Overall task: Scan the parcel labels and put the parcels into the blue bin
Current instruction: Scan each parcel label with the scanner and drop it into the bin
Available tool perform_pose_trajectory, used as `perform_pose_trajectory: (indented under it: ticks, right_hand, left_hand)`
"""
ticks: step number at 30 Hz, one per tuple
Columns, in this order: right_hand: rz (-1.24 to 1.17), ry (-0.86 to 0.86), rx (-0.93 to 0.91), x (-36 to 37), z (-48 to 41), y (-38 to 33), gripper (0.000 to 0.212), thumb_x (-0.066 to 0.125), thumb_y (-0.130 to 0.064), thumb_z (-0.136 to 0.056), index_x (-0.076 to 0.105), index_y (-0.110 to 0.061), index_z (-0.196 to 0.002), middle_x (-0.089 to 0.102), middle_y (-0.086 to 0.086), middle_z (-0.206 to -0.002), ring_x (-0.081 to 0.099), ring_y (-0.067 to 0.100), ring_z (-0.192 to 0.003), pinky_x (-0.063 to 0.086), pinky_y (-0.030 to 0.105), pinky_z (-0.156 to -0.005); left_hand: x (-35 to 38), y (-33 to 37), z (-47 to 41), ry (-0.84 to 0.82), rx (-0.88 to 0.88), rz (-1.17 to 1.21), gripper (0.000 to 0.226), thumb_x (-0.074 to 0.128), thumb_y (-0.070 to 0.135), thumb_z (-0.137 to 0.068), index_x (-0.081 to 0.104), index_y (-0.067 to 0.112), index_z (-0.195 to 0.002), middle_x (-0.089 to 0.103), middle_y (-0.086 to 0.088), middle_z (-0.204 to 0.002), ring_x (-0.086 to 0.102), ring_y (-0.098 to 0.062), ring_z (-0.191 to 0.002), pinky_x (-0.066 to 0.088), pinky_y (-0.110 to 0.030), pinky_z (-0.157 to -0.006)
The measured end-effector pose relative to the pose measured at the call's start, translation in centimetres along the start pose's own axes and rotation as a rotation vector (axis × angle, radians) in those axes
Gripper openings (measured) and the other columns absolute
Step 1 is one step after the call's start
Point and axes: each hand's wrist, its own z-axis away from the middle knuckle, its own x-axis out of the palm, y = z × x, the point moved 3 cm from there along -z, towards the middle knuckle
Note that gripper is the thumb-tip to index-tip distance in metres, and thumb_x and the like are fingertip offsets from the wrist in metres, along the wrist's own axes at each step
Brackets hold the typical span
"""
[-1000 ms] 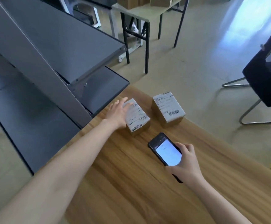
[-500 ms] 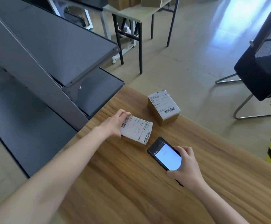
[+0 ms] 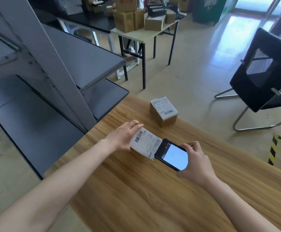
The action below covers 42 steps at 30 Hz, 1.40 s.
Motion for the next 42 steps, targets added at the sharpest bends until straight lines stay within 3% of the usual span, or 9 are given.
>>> perform_pose_trajectory:
  ticks: [7, 18, 23, 26, 31, 33, 36, 42]
  right_hand:
    - [0.055, 0.037, 0.013, -1.6, 4.5, 1.9, 0.102, 0.081, -0.040, -0.048, 0.041, -0.026, -0.140, 0.034, -0.009, -0.127, 0.041, 0.010, -0.082, 0.044, 0.028, -0.083]
    - [0.014, 0.099, 0.023, -4.5, 15.5, 8.2, 0.103, 0.082, -0.041, -0.047, 0.041, -0.026, -0.140, 0.034, -0.011, -0.124, 0.041, 0.010, -0.086, 0.041, 0.026, -0.077]
    - [-0.101, 0.186, 0.102, -5.7, 22.6, 13.4, 0.096, 0.081, -0.039, -0.051, 0.042, -0.027, -0.137, 0.034, -0.013, -0.122, 0.043, 0.012, -0.084, 0.040, 0.028, -0.078]
    - [-0.192, 0.257, 0.214, -6.4, 28.2, 17.9, 0.097, 0.083, -0.035, -0.051, 0.042, -0.024, -0.138, 0.032, -0.012, -0.123, 0.045, 0.011, -0.090, 0.046, 0.032, -0.084]
    - [-0.394, 0.446, 0.456, -7.1, 39.6, 26.0, 0.093, 0.084, -0.027, -0.050, 0.045, -0.021, -0.134, 0.031, -0.012, -0.118, 0.042, 0.007, -0.103, 0.045, 0.041, -0.098]
    - [-0.417, 0.542, 0.587, -7.4, 44.5, 29.1, 0.089, 0.083, -0.027, -0.048, 0.046, -0.023, -0.129, 0.029, -0.013, -0.115, 0.044, 0.007, -0.099, 0.049, 0.040, -0.092]
    - [-0.432, 0.704, 0.779, -7.4, 51.7, 33.0, 0.083, 0.082, -0.029, -0.048, 0.045, -0.029, -0.122, 0.029, -0.015, -0.111, 0.047, 0.005, -0.091, 0.052, 0.027, -0.071]
    - [-0.484, 0.924, 1.194, -5.5, 65.1, 37.2, 0.079, 0.081, -0.029, -0.053, 0.042, -0.027, -0.121, 0.027, -0.013, -0.111, 0.049, 0.003, -0.086, 0.047, 0.019, -0.061]
  left_hand:
    - [-1.4, 4.6, 1.9, 0.053, 0.072, -0.097, 0.093, 0.079, 0.026, -0.075, 0.024, 0.019, -0.150, 0.026, 0.000, -0.147, 0.038, -0.018, -0.126, 0.049, -0.029, -0.089]
    - [-2.6, 15.8, 5.2, 0.075, 0.117, -0.208, 0.096, 0.078, 0.027, -0.072, 0.022, 0.020, -0.150, 0.026, 0.002, -0.145, 0.038, -0.019, -0.124, 0.052, -0.033, -0.091]
    - [-1.2, 23.2, 5.9, 0.066, 0.137, -0.113, 0.104, 0.079, 0.032, -0.062, 0.023, 0.021, -0.150, 0.025, 0.004, -0.145, 0.037, -0.019, -0.125, 0.051, -0.036, -0.091]
    - [0.3, 29.6, 5.3, 0.070, 0.184, -0.044, 0.106, 0.078, 0.042, -0.060, 0.026, 0.021, -0.149, 0.029, 0.001, -0.143, 0.039, -0.020, -0.127, 0.047, -0.036, -0.098]
    - [3.6, 42.9, 3.0, 0.018, 0.317, 0.070, 0.109, 0.075, 0.053, -0.055, 0.028, 0.021, -0.148, 0.032, 0.002, -0.133, 0.051, -0.023, -0.115, 0.049, -0.035, -0.093]
    - [5.0, 49.0, 2.0, -0.026, 0.404, 0.125, 0.112, 0.072, 0.057, -0.051, 0.029, 0.022, -0.148, 0.033, 0.003, -0.131, 0.052, -0.021, -0.113, 0.048, -0.033, -0.093]
    - [6.7, 58.3, 0.8, -0.094, 0.564, 0.155, 0.116, 0.064, 0.068, -0.046, 0.029, 0.024, -0.148, 0.034, 0.005, -0.129, 0.053, -0.018, -0.111, 0.048, -0.030, -0.093]
    - [11.2, 75.3, 0.2, -0.222, 0.866, 0.156, 0.109, 0.067, 0.071, -0.050, 0.028, 0.032, -0.144, 0.032, 0.009, -0.123, 0.055, -0.017, -0.102, 0.051, -0.032, -0.084]
